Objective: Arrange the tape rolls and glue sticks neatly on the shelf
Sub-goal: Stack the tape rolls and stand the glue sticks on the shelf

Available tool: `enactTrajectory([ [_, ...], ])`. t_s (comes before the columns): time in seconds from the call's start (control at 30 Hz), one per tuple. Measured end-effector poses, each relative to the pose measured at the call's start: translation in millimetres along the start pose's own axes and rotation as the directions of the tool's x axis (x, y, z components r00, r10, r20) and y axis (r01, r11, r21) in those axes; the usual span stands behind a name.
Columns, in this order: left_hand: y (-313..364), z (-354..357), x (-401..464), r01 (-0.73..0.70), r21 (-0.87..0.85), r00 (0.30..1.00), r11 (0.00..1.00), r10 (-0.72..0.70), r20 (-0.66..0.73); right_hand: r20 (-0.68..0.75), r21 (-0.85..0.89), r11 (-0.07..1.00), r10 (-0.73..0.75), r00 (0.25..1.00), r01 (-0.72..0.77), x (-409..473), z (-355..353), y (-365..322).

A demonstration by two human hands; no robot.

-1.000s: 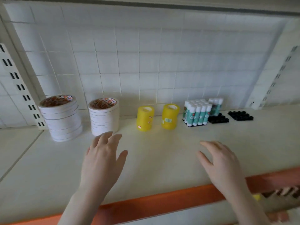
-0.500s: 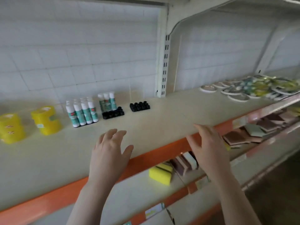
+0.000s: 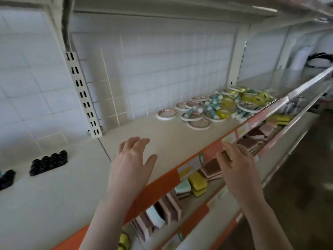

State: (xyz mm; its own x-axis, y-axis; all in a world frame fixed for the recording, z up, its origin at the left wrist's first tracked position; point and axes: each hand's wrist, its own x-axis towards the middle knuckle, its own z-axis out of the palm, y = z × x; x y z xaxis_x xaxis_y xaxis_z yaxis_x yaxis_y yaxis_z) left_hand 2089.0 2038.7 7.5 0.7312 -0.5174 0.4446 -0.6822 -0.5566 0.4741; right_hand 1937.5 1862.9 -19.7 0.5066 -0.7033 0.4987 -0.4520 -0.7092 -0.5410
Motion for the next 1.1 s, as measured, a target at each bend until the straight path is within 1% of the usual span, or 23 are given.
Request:
enactTrajectory([
  [0.07, 11, 22, 25, -0.007, -0.014, 1.0, 1.0, 0.007, 0.009, -0.023, -0.014, 1.0, -0.007, 1.0, 0.007, 26, 6, 18],
  [0.23, 42, 64, 76, -0.04, -0.02, 0.999, 0.999, 0.041, 0.028, -0.003, -0.045, 0.998, 0.037, 0.999, -0.037, 92, 10, 52],
  [0.37, 58, 85, 103, -0.016, 0.015, 1.0, 1.0, 0.016, 0.027, 0.029, -0.018, 1.0, 0.026, 0.999, -0.025, 140, 11, 68],
  [0.5, 71, 108, 124, 0.03, 0.057, 0.999, 0.998, -0.029, -0.019, 0.037, 0.01, 0.999, -0.033, 0.999, 0.032, 186, 26, 93],
  [0.63, 92, 139, 137, 0.153, 0.088, 0.986, 0.984, -0.146, -0.075, 0.113, 0.047, 0.988, -0.151, 0.982, 0.147, 234, 45, 126],
  [0.73, 112, 158, 145, 0.241, 0.107, 0.967, 0.965, -0.23, -0.112, 0.197, 0.082, 0.968, -0.25, 0.948, 0.238, 267, 53, 142],
  [0.8, 121, 164, 146, 0.288, 0.113, 0.952, 0.951, -0.271, -0.145, 0.237, 0.108, 0.943, -0.333, 0.913, 0.316, 285, 57, 147],
  [0.87, 127, 168, 145, 0.344, 0.128, 0.93, 0.93, -0.319, -0.179, 0.268, 0.128, 0.911, -0.413, 0.87, 0.393, 300, 63, 146],
  [0.97, 130, 169, 139, 0.416, 0.16, 0.901, 0.895, -0.381, -0.208, 0.341, 0.152, 0.873, -0.486, 0.804, 0.463, 317, 75, 138],
  [1.1, 129, 165, 135, 0.464, 0.182, 0.877, 0.867, -0.421, -0.231, 0.401, 0.199, 0.797, -0.597, 0.695, 0.57, 328, 89, 118],
])
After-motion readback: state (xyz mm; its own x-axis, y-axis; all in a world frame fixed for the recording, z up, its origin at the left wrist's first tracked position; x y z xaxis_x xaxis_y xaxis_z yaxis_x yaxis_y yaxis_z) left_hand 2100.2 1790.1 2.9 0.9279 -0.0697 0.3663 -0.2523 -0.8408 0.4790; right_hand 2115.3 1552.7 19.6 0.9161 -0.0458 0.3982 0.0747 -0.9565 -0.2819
